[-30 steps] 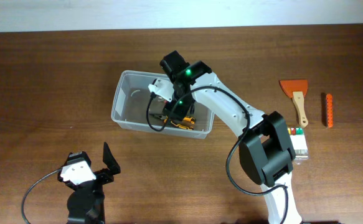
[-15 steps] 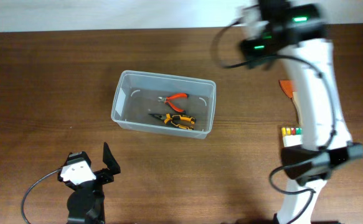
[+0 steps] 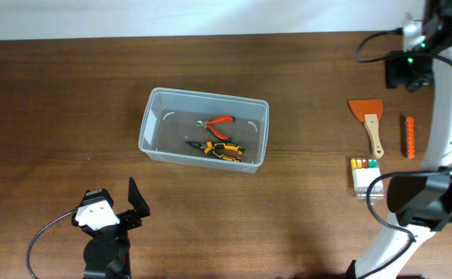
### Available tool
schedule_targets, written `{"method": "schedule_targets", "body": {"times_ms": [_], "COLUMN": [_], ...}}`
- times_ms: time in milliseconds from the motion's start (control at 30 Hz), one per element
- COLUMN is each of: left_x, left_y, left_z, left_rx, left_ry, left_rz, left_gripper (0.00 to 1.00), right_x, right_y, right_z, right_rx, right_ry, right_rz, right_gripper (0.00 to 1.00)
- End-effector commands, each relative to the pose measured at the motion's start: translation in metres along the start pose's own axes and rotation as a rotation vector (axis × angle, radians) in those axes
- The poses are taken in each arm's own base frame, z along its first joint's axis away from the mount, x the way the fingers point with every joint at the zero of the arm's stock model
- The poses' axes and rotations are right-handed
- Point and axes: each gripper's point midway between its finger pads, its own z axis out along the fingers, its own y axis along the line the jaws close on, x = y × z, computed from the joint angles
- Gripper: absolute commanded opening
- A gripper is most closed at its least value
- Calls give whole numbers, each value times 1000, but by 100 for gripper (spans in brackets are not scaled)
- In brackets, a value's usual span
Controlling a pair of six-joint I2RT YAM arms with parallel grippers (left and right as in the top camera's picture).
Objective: Pack container
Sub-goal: 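Raise the right gripper and move it over the orange scraper, then grasp the wooden handle of the orange scraper with right gripper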
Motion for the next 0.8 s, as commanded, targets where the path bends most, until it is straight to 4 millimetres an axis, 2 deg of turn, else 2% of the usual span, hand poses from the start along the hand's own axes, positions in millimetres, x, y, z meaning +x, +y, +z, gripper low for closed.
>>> {"method": "schedule_targets", "body": {"times_ms": [0, 367, 633, 767], "left_x": [1, 1, 1, 1], "left_y": [0, 0, 0, 0], "left_z": [0, 0, 0, 0], "left_rx": [0, 0, 0, 0], "left_ry": [0, 0, 0, 0], "left_rz": [10, 10, 10, 10], "left_gripper": [99, 99, 99, 99], "right_x": [16, 60, 84, 94], "right_y": [-9, 6, 14, 18], "right_z": [36, 142, 187, 202], "right_rx": [-2, -31, -22, -22], "right_ry": [80, 179, 180, 180], "right_rz": [7, -41, -69, -69], "right_gripper": [64, 67, 67, 67]}}
